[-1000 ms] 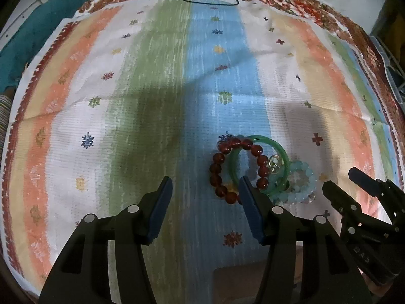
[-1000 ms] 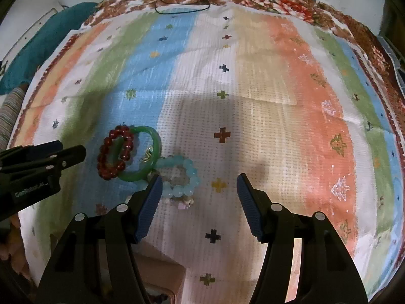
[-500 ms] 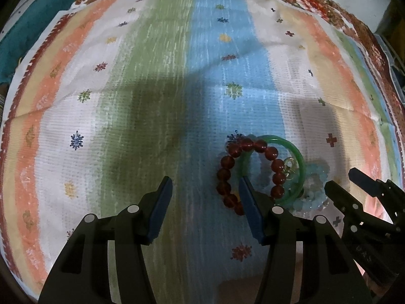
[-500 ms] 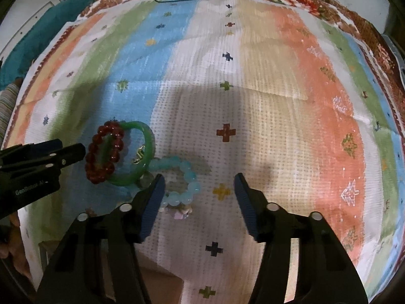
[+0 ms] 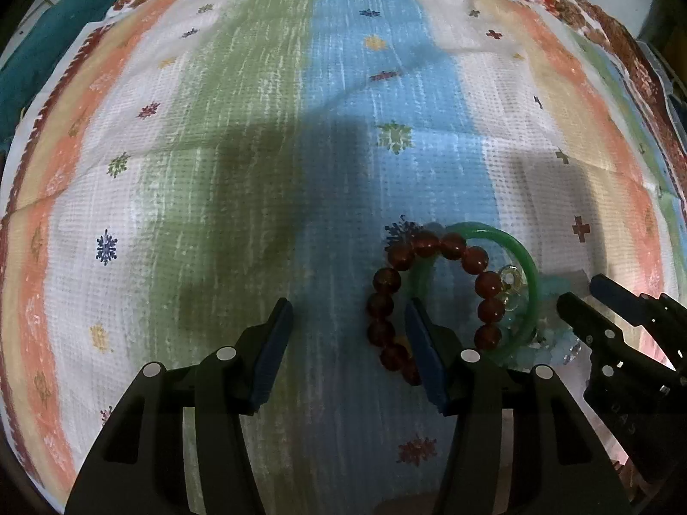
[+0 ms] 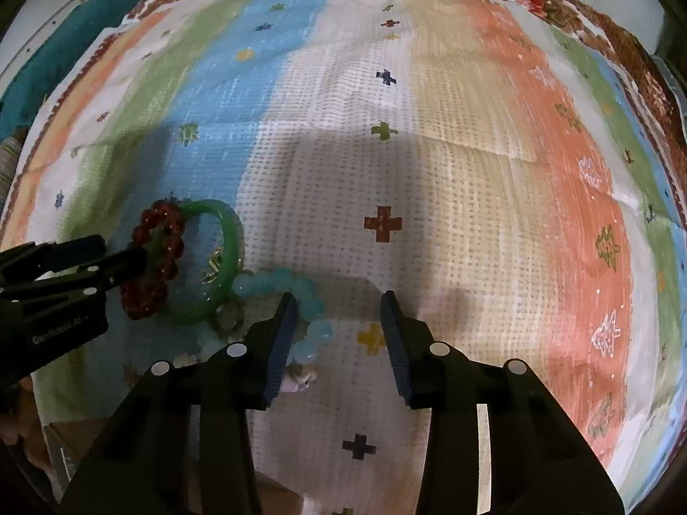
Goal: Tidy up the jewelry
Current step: 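Grasp the red bead bracelet with left tool while right tool grasps light blue bracelet, then lift and carry both held bracelets over the silver tin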
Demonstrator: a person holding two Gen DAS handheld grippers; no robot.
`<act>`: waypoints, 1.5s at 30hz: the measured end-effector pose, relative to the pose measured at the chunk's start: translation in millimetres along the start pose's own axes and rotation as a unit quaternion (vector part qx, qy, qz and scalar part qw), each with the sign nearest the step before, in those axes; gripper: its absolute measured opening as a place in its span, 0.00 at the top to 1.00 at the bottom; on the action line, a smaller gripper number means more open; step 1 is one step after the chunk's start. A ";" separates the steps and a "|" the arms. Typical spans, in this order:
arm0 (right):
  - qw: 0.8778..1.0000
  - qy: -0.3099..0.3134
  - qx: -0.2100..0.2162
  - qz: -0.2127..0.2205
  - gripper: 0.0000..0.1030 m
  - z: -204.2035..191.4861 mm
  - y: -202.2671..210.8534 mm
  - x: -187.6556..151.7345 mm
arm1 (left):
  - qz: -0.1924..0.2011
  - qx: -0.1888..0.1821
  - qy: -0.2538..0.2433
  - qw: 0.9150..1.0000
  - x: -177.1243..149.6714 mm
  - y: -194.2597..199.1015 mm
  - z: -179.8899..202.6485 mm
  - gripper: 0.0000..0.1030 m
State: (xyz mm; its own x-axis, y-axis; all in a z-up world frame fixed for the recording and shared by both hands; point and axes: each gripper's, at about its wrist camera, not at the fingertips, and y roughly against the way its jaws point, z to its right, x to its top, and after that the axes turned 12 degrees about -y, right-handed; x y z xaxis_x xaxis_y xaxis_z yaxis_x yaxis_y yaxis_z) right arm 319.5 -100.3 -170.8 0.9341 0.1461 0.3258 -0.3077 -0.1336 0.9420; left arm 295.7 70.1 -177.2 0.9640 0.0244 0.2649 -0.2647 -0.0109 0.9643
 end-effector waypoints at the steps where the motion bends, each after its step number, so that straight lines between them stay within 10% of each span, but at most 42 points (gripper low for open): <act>1: 1.000 0.003 0.000 0.001 0.65 -0.7 -0.2 -0.3 | -0.002 0.004 -0.003 1.000 0.0 -1.8 0.1 0.52; 8: 1.000 0.017 0.003 -0.001 0.86 -4.8 1.1 -2.5 | -0.002 0.015 -0.007 1.000 -0.3 -6.0 1.1 0.87; 45: 0.995 0.019 0.011 0.093 0.88 3.8 93.2 -18.1 | 0.074 -0.011 -0.016 0.997 -24.3 97.8 12.6 0.87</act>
State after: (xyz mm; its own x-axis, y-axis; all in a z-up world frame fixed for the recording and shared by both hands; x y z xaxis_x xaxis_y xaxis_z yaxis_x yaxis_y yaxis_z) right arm 274.6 -119.1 -89.2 0.8534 0.1535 0.4981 -0.4708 -0.1831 0.8630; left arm 246.7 55.8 -89.3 0.9146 -0.0069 0.4043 -0.4042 0.0107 0.9146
